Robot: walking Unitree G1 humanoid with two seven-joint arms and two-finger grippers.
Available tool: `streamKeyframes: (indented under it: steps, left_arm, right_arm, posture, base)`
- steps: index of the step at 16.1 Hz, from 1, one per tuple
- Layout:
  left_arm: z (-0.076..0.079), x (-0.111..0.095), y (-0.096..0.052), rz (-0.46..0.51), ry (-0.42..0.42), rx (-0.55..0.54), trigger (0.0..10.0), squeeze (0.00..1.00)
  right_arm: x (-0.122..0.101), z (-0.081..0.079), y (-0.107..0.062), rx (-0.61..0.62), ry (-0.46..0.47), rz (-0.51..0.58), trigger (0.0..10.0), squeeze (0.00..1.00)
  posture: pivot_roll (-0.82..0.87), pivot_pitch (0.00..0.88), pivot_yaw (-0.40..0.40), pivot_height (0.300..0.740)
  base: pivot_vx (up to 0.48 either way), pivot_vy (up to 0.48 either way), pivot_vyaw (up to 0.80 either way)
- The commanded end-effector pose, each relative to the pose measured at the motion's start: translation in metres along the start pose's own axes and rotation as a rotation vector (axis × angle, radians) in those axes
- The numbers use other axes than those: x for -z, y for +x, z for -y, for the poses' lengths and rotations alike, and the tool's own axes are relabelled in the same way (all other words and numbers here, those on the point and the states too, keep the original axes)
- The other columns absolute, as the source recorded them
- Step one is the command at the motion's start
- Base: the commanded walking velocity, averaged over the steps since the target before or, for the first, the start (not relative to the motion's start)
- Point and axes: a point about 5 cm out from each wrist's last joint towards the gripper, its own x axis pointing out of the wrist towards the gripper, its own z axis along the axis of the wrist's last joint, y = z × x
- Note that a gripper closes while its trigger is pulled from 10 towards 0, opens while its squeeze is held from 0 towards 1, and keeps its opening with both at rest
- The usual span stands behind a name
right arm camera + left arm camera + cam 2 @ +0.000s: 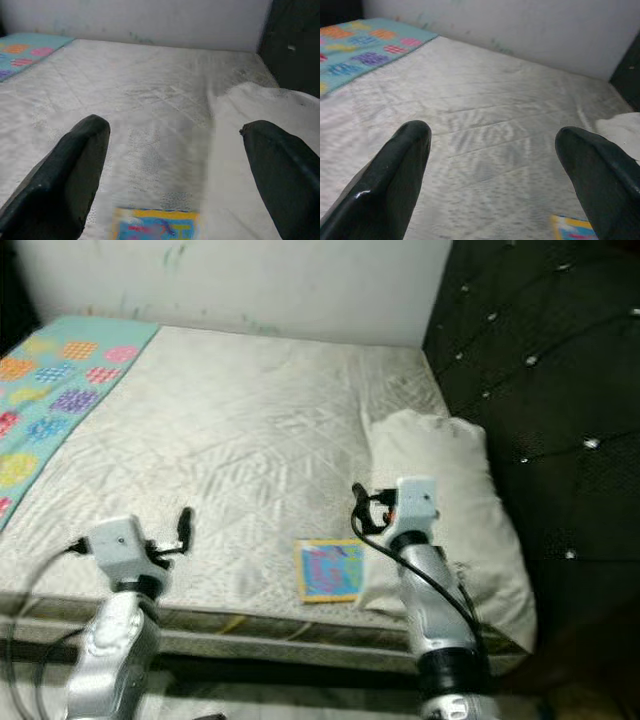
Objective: Clean up the room
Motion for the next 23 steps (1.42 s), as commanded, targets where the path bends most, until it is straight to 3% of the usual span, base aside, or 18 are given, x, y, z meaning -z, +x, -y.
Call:
streamKeyframes:
  steps: [1, 11, 12, 13, 15, 23]
  left_arm:
    - [0.009, -0.003, 0.001, 0.006, -0.02, 0.026, 10.0, 0.0]
    - [0.009, -0.003, 0.001, 0.005, -0.021, 0.01, 10.0, 0.0]
    - [0.007, -0.006, 0.001, 0.032, 0.044, 0.0, 10.0, 0.0]
    - [0.008, -0.005, 0.001, 0.03, -0.007, 0.026, 10.0, 0.0]
    - [0.008, -0.007, 0.0, 0.039, -0.021, 0.051, 10.0, 0.0]
    - [0.012, -0.006, -0.001, 0.038, -0.023, 0.081, 10.0, 0.0]
  right_arm:
    - [-0.003, 0.009, -0.002, 0.032, -0.023, 0.01, 10.0, 0.0]
    - [-0.002, 0.003, -0.002, -0.014, -0.024, 0.001, 10.0, 0.0]
    - [-0.002, 0.003, -0.002, -0.022, -0.026, -0.003, 10.0, 0.0]
    - [-0.002, 0.002, -0.002, -0.025, -0.026, -0.005, 10.0, 0.0]
    - [0.0, 0.0, -0.003, -0.038, -0.027, -0.012, 10.0, 0.0]
    - [-0.002, -0.003, -0.002, -0.065, -0.017, -0.009, 10.0, 0.0]
  posture:
    - [-0.08, 0.0, -0.053, 0.74]
    - [-0.09, 0.0, -0.057, 0.74]
    - [-0.09, 0.0, -0.057, 0.74]
    - [-0.09, 0.0, -0.057, 0.74]
    - [-0.09, 0.0, -0.057, 0.74]
    - [-0.09, 0.0, -0.057, 0.74]
  base:
    - [0.0, 0.48, 0.0]
    - [0.0, 0.48, 0.0]
    - [0.0, 0.0, 0.0]
    - [0.0, 0.0, 0.0]
    - [0.0, 0.0, 0.0]
    - [0.334, 0.0, 0.0]
